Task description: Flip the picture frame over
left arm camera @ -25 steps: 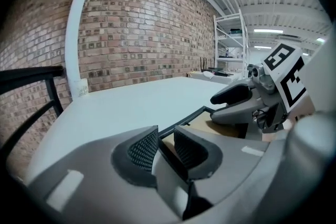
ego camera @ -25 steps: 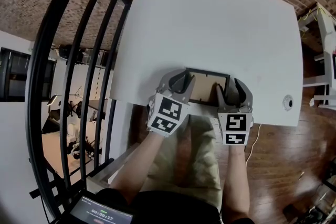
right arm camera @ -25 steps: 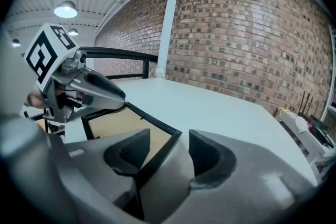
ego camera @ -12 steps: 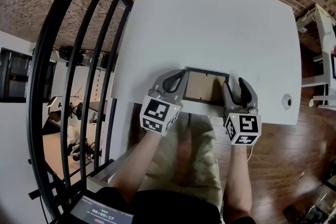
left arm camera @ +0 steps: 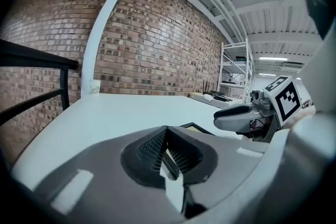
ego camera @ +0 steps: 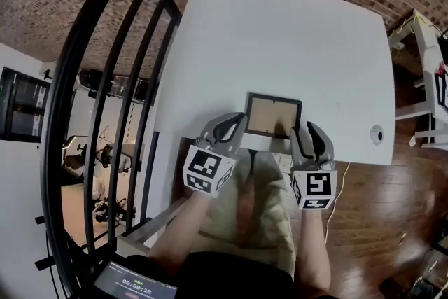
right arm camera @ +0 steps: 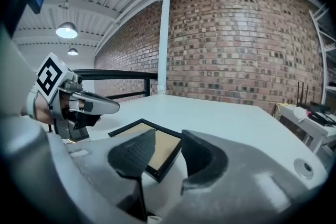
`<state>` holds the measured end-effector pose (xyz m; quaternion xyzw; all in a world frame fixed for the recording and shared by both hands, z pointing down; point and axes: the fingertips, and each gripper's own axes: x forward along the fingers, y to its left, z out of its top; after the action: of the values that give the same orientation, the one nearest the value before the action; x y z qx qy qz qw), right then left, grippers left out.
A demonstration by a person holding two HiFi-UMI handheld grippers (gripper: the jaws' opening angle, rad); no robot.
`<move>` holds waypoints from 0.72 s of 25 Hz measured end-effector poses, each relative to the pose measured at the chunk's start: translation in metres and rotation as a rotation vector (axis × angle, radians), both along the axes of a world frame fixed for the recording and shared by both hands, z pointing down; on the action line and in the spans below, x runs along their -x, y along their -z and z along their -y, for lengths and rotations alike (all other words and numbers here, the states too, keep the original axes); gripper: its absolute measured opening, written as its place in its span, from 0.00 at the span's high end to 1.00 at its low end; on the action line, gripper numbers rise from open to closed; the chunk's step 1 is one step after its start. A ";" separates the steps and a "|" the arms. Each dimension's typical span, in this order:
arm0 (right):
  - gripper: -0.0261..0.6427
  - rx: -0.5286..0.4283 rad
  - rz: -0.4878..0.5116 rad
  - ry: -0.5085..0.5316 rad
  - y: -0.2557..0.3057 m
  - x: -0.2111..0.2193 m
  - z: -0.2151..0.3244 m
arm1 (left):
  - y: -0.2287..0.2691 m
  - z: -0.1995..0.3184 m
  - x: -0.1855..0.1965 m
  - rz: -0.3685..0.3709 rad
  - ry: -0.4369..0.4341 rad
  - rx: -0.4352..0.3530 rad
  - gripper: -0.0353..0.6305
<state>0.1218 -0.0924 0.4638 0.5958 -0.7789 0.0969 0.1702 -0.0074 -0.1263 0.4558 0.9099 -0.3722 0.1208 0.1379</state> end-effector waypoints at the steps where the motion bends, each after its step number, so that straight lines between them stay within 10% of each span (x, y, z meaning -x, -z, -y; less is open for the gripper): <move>1: 0.75 -0.008 -0.006 0.000 0.003 0.002 -0.004 | 0.004 -0.004 0.001 -0.008 0.001 -0.005 0.93; 18: 0.97 -0.069 -0.040 0.039 0.082 0.044 -0.076 | 0.089 -0.076 0.012 -0.100 -0.028 -0.077 0.93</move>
<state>0.0777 -0.0169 0.3820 0.5880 -0.7895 0.0546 0.1671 -0.0199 -0.0498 0.3664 0.9246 -0.3562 0.0626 0.1195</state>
